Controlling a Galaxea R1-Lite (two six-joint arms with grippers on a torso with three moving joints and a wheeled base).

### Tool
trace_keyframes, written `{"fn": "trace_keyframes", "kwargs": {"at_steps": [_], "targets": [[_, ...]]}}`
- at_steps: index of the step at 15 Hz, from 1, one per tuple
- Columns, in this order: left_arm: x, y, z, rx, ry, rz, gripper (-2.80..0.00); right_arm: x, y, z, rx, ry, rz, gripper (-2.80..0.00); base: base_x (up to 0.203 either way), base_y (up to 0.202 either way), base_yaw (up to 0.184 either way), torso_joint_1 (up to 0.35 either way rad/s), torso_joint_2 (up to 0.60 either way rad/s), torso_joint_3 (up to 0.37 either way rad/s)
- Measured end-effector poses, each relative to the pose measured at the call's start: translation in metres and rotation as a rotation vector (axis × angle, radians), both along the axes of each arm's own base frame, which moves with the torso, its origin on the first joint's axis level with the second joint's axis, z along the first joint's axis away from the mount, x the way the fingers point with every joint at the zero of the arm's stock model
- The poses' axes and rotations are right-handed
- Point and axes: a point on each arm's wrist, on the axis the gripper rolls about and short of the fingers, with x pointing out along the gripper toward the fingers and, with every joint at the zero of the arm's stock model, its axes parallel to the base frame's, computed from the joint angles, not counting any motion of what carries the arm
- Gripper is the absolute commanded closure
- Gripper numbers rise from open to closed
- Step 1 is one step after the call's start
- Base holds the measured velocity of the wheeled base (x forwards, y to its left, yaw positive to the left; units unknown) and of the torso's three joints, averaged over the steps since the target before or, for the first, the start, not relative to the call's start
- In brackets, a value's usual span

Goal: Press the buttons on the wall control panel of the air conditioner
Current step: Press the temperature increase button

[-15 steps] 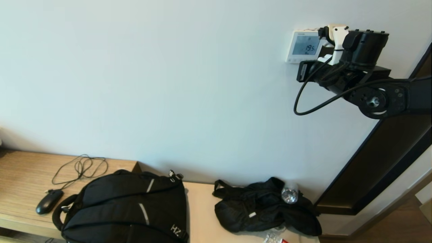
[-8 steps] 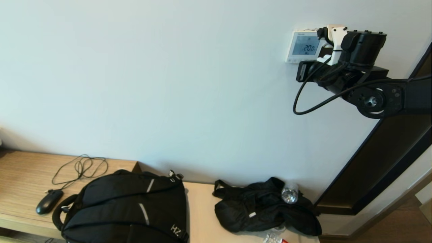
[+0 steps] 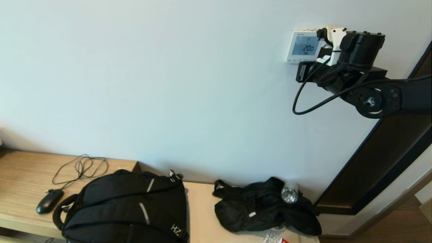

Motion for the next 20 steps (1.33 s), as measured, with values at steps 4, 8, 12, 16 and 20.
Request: {"fn": "trace_keyframes", "kwargs": {"at_steps": [4, 8, 12, 16, 20], "targets": [[0.0, 0.0, 0.0, 0.0, 0.0, 0.0, 0.0, -0.0029, -0.0006, 0.0011, 0.003, -0.001, -0.006, 0.0, 0.0, 0.0, 0.0, 0.0, 0.0, 0.0], [0.0, 0.0, 0.0, 0.0, 0.0, 0.0, 0.0, -0.0053, -0.0002, 0.0037, 0.006, -0.007, -0.017, 0.0, 0.0, 0.0, 0.0, 0.0, 0.0, 0.0], [0.0, 0.0, 0.0, 0.0, 0.0, 0.0, 0.0, -0.0038, -0.0004, 0.003, 0.006, -0.006, -0.017, 0.0, 0.0, 0.0, 0.0, 0.0, 0.0, 0.0], [0.0, 0.0, 0.0, 0.0, 0.0, 0.001, 0.0, 0.002, 0.0002, -0.0002, 0.009, -0.002, -0.017, 0.0, 0.0, 0.0, 0.0, 0.0, 0.0, 0.0], [0.0, 0.0, 0.0, 0.0, 0.0, 0.001, 0.0, 0.003, 0.0004, -0.0011, 0.008, 0.0, -0.017, 0.0, 0.0, 0.0, 0.0, 0.0, 0.0, 0.0]]}}
